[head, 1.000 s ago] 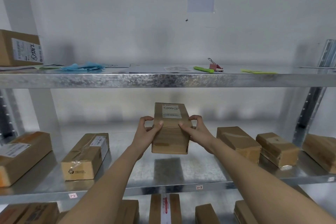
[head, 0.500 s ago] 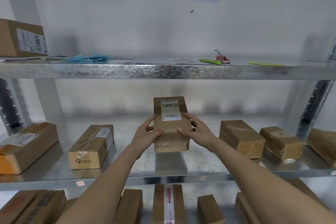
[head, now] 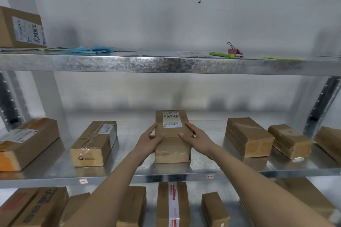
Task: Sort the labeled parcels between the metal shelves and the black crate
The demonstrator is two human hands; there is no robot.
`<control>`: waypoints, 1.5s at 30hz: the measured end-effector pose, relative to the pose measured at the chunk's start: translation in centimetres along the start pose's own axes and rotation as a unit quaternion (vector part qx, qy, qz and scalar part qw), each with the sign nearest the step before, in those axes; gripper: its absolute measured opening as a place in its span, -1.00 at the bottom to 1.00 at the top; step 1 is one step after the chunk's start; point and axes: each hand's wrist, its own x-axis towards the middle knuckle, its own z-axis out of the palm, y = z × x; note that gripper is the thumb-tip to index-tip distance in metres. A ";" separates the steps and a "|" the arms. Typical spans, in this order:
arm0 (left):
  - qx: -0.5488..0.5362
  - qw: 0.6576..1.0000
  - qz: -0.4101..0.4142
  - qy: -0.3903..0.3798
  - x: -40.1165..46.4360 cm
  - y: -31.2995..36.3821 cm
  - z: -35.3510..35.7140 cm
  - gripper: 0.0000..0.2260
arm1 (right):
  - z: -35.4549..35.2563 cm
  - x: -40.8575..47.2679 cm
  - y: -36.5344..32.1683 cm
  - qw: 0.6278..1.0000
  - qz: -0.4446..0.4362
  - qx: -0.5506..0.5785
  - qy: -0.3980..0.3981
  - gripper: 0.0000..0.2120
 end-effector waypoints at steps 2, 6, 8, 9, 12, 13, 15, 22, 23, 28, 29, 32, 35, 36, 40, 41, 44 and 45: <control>0.001 1.000 0.004 0.004 0.2 -0.2 0.0 -0.41 | 0.2 0.1 -0.2 1.000 0.008 -0.001 -0.001 -0.26; 0.025 1.000 0.006 0.010 0.6 -0.2 -0.2 -0.40 | 0.1 0.3 -0.7 1.000 0.019 -0.019 -0.012 -0.27; 0.056 0.998 0.019 0.015 0.5 0.0 -0.6 -0.32 | 0.0 0.0 -0.7 0.999 0.022 -0.033 -0.012 -0.25; 0.073 0.997 0.029 0.022 0.3 0.4 -0.7 -0.31 | -0.2 -0.2 -0.8 0.999 0.023 -0.044 -0.007 -0.23; 0.108 0.991 0.065 0.051 0.0 1.8 -0.9 -0.39 | -1.4 -0.7 -1.2 0.996 0.020 -0.083 0.019 -0.25; 0.121 0.987 0.084 0.057 -0.1 2.4 -0.8 -0.40 | -2.0 -0.9 -1.5 0.995 0.018 -0.096 0.028 -0.26; 0.153 0.979 0.120 0.061 -0.2 3.8 -0.5 -0.42 | -3.7 -1.3 -2.2 0.992 0.008 -0.120 0.048 -0.29; 0.207 0.961 0.176 0.045 0.5 8.1 5.0 -0.46 | -11.9 -2.8 -3.3 0.985 0.017 -0.163 0.056 -0.35; 0.205 0.961 0.181 0.041 0.5 8.4 6.4 -0.47 | -13.3 -3.1 -3.0 0.985 0.018 -0.165 0.055 -0.36; 0.225 0.959 0.172 0.024 0.4 9.1 14.6 -0.43 | -20.7 -5.0 -0.4 0.977 0.032 -0.198 0.073 -0.37; 0.230 0.958 0.171 0.019 0.5 9.0 16.3 -0.42 | -22.1 -5.4 0.1 0.975 0.033 -0.206 0.079 -0.39; 0.229 0.962 0.151 0.013 0.7 8.4 21.1 -0.43 | -25.8 -6.2 2.0 0.971 0.020 -0.226 0.079 -0.42; 0.216 0.969 0.123 0.004 1.1 7.4 25.0 -0.39 | -28.4 -6.6 4.6 0.974 0.018 -0.218 0.065 -0.41; 0.215 0.970 0.113 0.000 1.3 6.9 26.1 -0.37 | -29.0 -6.5 5.6 0.975 0.022 -0.214 0.062 -0.40; 0.218 0.972 0.090 -0.007 1.8 5.3 29.8 -0.35 | -29.8 -6.2 8.9 0.979 0.036 -0.197 0.048 -0.40; 0.217 0.972 0.087 -0.005 2.0 5.0 30.5 -0.36 | -29.8 -6.1 9.4 0.979 0.035 -0.195 0.044 -0.41; 0.195 0.978 0.075 0.003 2.9 4.4 32.3 -0.37 | -30.1 -5.3 10.7 0.980 0.040 -0.192 0.032 -0.41; 0.185 0.980 0.074 0.004 3.1 4.3 32.9 -0.36 | -30.2 -5.0 11.1 0.981 0.042 -0.187 0.029 -0.40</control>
